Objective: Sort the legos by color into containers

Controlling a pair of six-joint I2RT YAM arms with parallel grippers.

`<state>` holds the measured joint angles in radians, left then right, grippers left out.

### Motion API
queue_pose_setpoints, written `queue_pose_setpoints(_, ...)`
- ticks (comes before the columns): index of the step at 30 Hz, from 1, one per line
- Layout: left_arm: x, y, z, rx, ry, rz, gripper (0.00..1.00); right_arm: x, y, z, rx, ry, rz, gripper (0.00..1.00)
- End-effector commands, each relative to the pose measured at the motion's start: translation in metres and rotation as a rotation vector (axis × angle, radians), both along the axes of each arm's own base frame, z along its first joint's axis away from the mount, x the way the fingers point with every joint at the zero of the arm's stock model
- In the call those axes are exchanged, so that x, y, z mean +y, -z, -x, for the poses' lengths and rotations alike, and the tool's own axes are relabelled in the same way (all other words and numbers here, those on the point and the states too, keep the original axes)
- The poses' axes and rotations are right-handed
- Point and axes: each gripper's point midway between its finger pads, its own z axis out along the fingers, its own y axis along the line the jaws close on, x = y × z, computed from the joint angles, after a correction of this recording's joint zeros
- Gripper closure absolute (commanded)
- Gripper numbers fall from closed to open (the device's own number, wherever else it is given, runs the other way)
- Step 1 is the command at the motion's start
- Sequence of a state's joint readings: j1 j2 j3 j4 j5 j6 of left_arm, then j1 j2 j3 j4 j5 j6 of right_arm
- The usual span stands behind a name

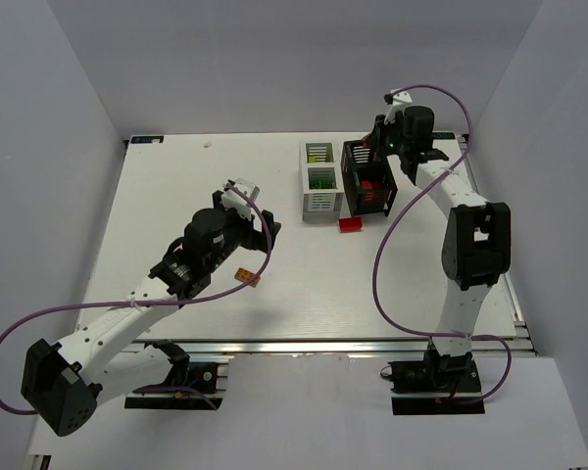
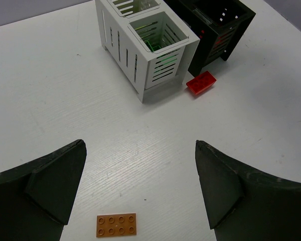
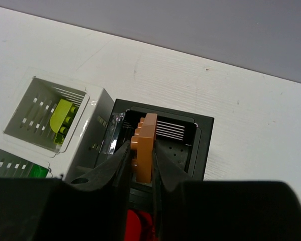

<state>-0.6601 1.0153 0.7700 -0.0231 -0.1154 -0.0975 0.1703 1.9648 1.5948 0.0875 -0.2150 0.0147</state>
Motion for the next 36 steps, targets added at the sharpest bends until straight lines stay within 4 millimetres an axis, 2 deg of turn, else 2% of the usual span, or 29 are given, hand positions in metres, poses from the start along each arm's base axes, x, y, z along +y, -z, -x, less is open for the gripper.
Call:
queue_pose_setpoints(1,0.0,-0.016,0.001,-0.024,0.007,0.03,0.02,-0.003,-0.014,-0.009,-0.039,0.006,0.005,0.76)
queue_pose_setpoints(4,-0.001,-0.016,0.001,-0.024,0.009,0.031,0.02,-0.004,-0.009,-0.009,-0.027,0.007,0.007,0.75)
queue_pose_setpoints(6,-0.001,-0.016,0.001,-0.024,0.009,0.031,0.02,-0.005,-0.006,-0.01,-0.021,0.01,0.009,0.68)
queue_pose_setpoints(7,-0.001,-0.016,0.001,-0.024,0.009,0.031,0.02,-0.005,-0.003,-0.01,-0.014,0.012,0.009,0.56)
queue_pose_setpoints(9,0.0,-0.016,0.001,-0.023,0.006,0.031,0.02,-0.006,-0.002,-0.012,-0.011,0.019,0.012,0.44)
queue_pose_setpoints(10,0.0,-0.015,0.0,-0.021,0.004,0.032,0.02,-0.007,-0.001,-0.012,-0.02,0.009,0.037,0.34)
queue_pose_setpoints(11,0.0,-0.014,0.0,-0.021,0.0,0.032,0.02,-0.007,-0.002,-0.011,-0.019,0.006,0.038,0.31)
queue_pose_setpoints(15,0.009,-0.015,-0.007,-0.016,-0.08,0.053,0.02,-0.007,-0.014,-0.005,-0.025,-0.012,0.015,0.28)
queue_pose_setpoints(16,0.012,-0.015,-0.008,-0.007,-0.108,0.073,0.02,-0.009,-0.029,0.0,-0.046,-0.013,0.003,0.28)
queue_pose_setpoints(18,0.022,-0.009,-0.016,0.016,-0.194,0.08,0.02,-0.003,-0.042,0.015,-0.061,-0.073,-0.008,0.28)
queue_pose_setpoints(19,0.025,-0.008,-0.018,0.041,-0.239,0.116,0.02,-0.001,-0.056,0.033,-0.083,-0.115,-0.002,0.28)
queue_pose_setpoints(21,0.033,0.006,-0.023,0.098,-0.327,0.121,0.02,0.014,-0.07,0.069,-0.124,-0.272,0.009,0.28)
queue_pose_setpoints(22,0.034,0.011,-0.03,0.139,-0.39,0.138,0.02,0.019,-0.077,0.102,-0.144,-0.338,0.005,0.28)
queue_pose_setpoints(23,0.036,0.026,-0.029,0.203,-0.42,0.102,0.03,0.035,-0.083,0.135,-0.181,-0.505,-0.009,0.31)
queue_pose_setpoints(24,0.034,0.032,-0.031,0.239,-0.439,0.098,0.04,0.041,-0.082,0.16,-0.18,-0.588,-0.019,0.36)
queue_pose_setpoints(25,0.029,0.047,-0.033,0.31,-0.473,0.117,0.06,0.048,-0.078,0.201,-0.174,-0.667,-0.028,0.53)
queue_pose_setpoints(26,0.027,0.05,-0.032,0.355,-0.488,0.122,0.07,0.054,-0.078,0.228,-0.19,-0.752,-0.033,0.61)
queue_pose_setpoints(27,0.023,0.056,-0.031,0.407,-0.525,0.177,0.09,0.063,-0.07,0.256,-0.152,-0.812,-0.045,0.68)
queue_pose_setpoints(28,0.022,0.067,-0.031,0.449,-0.55,0.177,0.12,0.064,-0.081,0.283,-0.194,-0.844,-0.036,0.84)
queue_pose_setpoints(29,0.025,0.075,-0.026,0.488,-0.576,0.166,0.12,0.066,-0.063,0.301,-0.153,-0.861,-0.041,0.92)
queue_pose_setpoints(30,0.027,0.081,-0.023,0.526,-0.623,0.203,0.13,0.072,-0.059,0.318,-0.142,-0.885,-0.047,0.93)
queue_pose_setpoints(31,0.031,0.089,-0.02,0.551,-0.661,0.202,0.12,0.07,-0.067,0.333,-0.177,-0.88,-0.044,0.85)
queue_pose_setpoints(32,0.038,0.103,-0.012,0.591,-0.699,0.175,0.12,0.068,-0.05,0.34,-0.142,-0.865,-0.054,0.71)
queue_pose_setpoints(34,0.043,0.115,-0.001,0.645,-0.761,0.221,0.09,0.066,-0.049,0.347,-0.159,-0.844,-0.061,0.45)
queue_pose_setpoints(36,0.05,0.129,0.013,0.685,-0.804,0.265,0.07,0.061,-0.047,0.337,-0.169,-0.799,-0.01,0.4)
